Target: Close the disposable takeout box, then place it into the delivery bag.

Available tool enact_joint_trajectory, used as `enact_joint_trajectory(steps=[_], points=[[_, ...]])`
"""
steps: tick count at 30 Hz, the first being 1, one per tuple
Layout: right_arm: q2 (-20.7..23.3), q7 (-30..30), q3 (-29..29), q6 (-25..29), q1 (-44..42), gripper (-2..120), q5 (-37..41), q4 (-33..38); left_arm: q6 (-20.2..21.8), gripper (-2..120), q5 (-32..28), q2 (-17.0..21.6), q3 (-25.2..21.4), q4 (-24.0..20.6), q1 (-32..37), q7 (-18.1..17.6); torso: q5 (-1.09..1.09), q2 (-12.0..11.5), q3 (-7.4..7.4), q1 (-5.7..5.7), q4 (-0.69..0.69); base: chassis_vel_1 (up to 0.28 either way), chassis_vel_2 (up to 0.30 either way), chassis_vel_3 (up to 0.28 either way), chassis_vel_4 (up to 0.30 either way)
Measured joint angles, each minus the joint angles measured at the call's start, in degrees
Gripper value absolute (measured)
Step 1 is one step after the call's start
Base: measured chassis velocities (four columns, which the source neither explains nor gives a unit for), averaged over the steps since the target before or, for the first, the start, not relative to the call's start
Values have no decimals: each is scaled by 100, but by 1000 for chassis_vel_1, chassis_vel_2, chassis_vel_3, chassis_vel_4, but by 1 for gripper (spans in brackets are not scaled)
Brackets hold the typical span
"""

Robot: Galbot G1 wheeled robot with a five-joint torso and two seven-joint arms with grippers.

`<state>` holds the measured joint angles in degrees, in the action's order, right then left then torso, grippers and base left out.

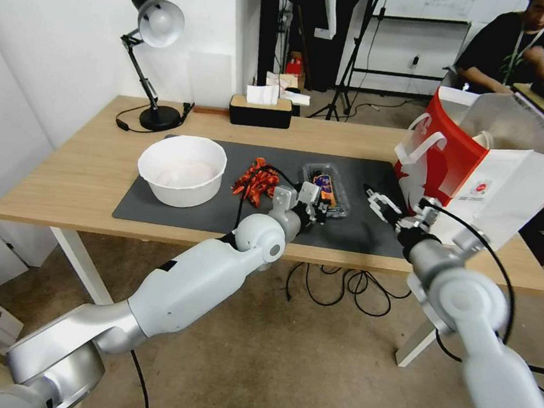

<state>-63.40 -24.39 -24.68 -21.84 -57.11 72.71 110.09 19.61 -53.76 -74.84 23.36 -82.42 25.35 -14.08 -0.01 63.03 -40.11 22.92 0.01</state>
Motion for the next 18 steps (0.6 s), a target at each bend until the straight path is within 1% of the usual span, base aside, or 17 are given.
enact_joint_trajectory(steps=[3,7,11,18], points=[[-123,-125,297,-17,394,100,-16,-417,-7,0,36,-6,11,-5,59,-16,0,0,1,0,1,0,0,0,0],[-195,-151,477,-39,649,100,-18,-679,-7,0,65,5,35,-18,74,-24,0,0,1,0,0,0,0,0,0],[-256,-182,590,-110,787,100,-13,-832,-8,0,75,-3,34,-11,84,-25,0,0,1,0,0,0,0,0,0],[-305,-206,711,-219,796,100,-1,-891,-6,0,81,-34,8,11,74,-25,0,0,0,0,-2,0,0,0,0]])
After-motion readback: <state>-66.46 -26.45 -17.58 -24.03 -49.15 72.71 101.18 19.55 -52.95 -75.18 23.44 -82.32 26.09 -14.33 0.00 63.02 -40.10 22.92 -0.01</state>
